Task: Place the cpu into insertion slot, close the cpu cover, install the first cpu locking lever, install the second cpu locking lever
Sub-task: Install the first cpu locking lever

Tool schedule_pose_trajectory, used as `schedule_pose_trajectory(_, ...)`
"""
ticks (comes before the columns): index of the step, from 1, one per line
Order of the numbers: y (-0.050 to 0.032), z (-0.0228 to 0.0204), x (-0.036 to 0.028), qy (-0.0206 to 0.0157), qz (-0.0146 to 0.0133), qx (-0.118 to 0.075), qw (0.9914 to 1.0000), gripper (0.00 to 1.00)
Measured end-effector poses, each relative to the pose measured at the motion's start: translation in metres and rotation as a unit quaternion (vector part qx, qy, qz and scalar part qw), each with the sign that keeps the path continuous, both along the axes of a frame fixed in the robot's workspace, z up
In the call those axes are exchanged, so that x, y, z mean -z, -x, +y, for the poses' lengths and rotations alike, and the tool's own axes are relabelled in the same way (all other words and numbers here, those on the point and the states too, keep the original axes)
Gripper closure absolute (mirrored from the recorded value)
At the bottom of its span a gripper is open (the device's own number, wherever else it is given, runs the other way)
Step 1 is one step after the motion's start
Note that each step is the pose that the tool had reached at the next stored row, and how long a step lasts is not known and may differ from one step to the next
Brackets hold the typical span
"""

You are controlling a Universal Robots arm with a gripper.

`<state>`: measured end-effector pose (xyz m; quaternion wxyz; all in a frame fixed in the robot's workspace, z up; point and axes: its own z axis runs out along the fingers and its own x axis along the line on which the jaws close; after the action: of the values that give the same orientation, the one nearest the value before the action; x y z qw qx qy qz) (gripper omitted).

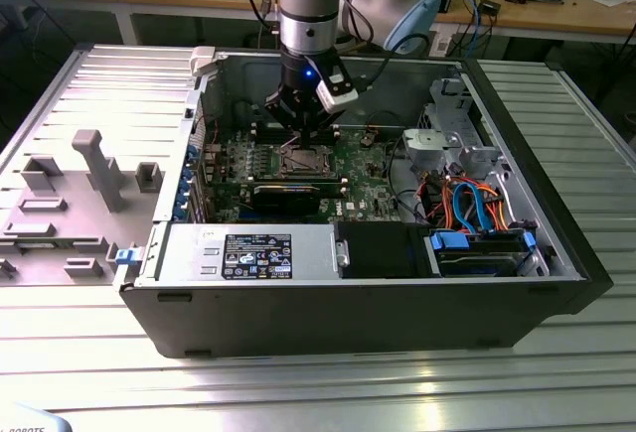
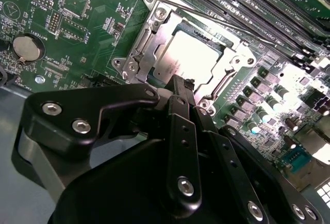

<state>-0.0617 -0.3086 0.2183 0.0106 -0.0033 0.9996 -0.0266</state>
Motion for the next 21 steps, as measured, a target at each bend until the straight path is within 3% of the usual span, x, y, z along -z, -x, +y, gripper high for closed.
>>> schedule_pose_trajectory(6, 0.0027, -0.0021, 0.0, 0.0, 0.0, 0.0, 1.0, 0.89)
schedule_pose_trajectory(21, 0.0057, -0.0027, 0.0, 0.0, 0.0, 0.0, 1.0, 0.89)
